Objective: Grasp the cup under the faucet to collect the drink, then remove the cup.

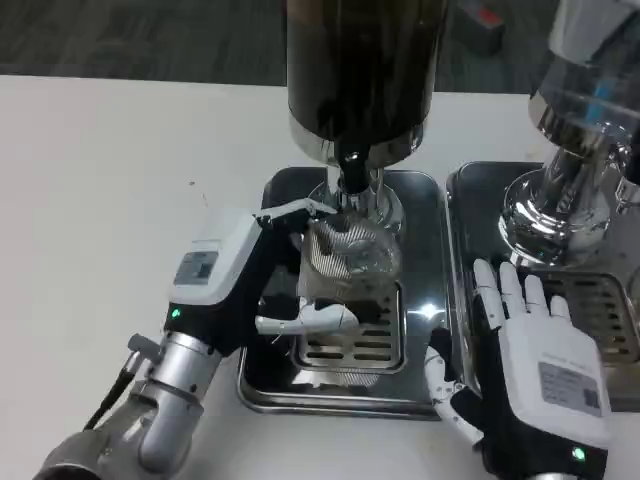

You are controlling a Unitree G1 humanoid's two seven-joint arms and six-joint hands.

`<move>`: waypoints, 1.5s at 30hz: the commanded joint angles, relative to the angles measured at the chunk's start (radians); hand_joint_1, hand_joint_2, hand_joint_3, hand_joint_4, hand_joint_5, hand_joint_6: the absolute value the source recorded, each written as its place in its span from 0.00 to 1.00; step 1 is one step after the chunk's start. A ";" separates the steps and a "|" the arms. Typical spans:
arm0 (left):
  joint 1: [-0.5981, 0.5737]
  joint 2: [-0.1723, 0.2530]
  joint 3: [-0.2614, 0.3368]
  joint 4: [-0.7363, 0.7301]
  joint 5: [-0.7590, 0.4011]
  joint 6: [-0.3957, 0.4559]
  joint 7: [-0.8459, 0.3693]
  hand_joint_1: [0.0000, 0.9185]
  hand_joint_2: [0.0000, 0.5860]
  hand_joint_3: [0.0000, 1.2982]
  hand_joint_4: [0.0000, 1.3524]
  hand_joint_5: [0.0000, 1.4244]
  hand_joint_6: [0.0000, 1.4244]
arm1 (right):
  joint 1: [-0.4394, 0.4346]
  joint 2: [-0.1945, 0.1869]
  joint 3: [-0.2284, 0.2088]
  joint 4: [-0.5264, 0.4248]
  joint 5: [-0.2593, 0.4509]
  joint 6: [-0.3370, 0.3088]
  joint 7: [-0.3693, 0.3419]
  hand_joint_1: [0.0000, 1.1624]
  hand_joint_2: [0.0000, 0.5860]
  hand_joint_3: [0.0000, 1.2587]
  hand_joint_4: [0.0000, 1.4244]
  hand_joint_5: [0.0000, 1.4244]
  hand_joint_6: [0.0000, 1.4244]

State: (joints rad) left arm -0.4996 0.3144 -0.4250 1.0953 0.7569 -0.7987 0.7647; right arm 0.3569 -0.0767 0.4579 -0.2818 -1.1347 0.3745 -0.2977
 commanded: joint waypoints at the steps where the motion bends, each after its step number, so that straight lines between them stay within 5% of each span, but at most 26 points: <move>1: -0.024 -0.007 -0.016 0.022 0.000 0.008 0.020 0.54 0.04 0.49 0.51 0.59 0.58 | 0.013 0.012 0.003 -0.017 -0.008 0.012 -0.015 0.25 0.92 0.04 0.00 0.00 0.00; 5: -0.024 -0.006 -0.021 0.032 -0.011 0.001 0.013 0.47 0.04 0.46 0.47 0.57 0.52 | 0.016 0.014 0.003 -0.016 -0.007 0.011 -0.018 0.25 0.92 0.04 0.00 0.00 0.00; 10: -0.002 0.010 -0.017 0.027 -0.017 -0.016 0.024 0.12 0.03 0.36 0.38 0.49 0.40 | 0.010 0.015 0.002 -0.008 -0.002 0.007 -0.020 0.25 0.92 0.04 0.00 0.00 0.00; 15: 0.020 0.027 -0.002 0.028 -0.038 -0.041 0.009 0.01 0.02 0.30 0.33 0.47 0.35 | 0.001 0.013 -0.003 0.000 0.006 0.002 -0.019 0.25 0.92 0.04 0.00 0.00 0.00; 25: 0.046 0.056 0.017 0.017 -0.066 -0.057 0.002 0.00 0.01 0.26 0.28 0.42 0.30 | -0.028 -0.001 -0.007 0.016 0.015 -0.010 -0.011 0.26 0.91 0.04 0.00 0.00 0.00; 30: 0.084 0.102 0.054 -0.038 -0.098 -0.099 -0.006 0.00 0.02 0.10 0.14 0.25 0.19 | -0.028 -0.010 -0.007 0.014 0.013 -0.008 -0.011 0.26 0.90 0.04 0.00 0.00 0.00; 35: 0.142 0.166 0.106 -0.110 -0.159 -0.148 -0.084 0.00 0.04 0.01 0.00 0.11 0.06 | -0.039 -0.027 0.015 0.011 -0.054 0.014 0.008 0.25 0.90 0.02 0.00 0.00 0.00; 40: 0.206 0.216 0.157 -0.223 -0.202 -0.188 -0.150 0.00 0.08 0.00 0.00 0.05 0.03 | -0.053 -0.042 0.007 0.022 -0.065 0.016 0.027 0.23 0.89 0.01 0.00 0.00 0.00; 45: 0.248 0.231 0.205 -0.346 -0.367 -0.267 -0.333 0.00 0.09 0.00 0.00 0.03 0.02 | -0.064 -0.066 -0.001 0.027 -0.057 0.010 0.039 0.22 0.90 0.00 0.00 0.00 0.00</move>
State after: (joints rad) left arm -0.2678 0.5380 -0.2411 0.8019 0.4663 -1.0205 0.5157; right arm 0.3014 -0.1319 0.4640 -0.2659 -1.1888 0.3865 -0.2685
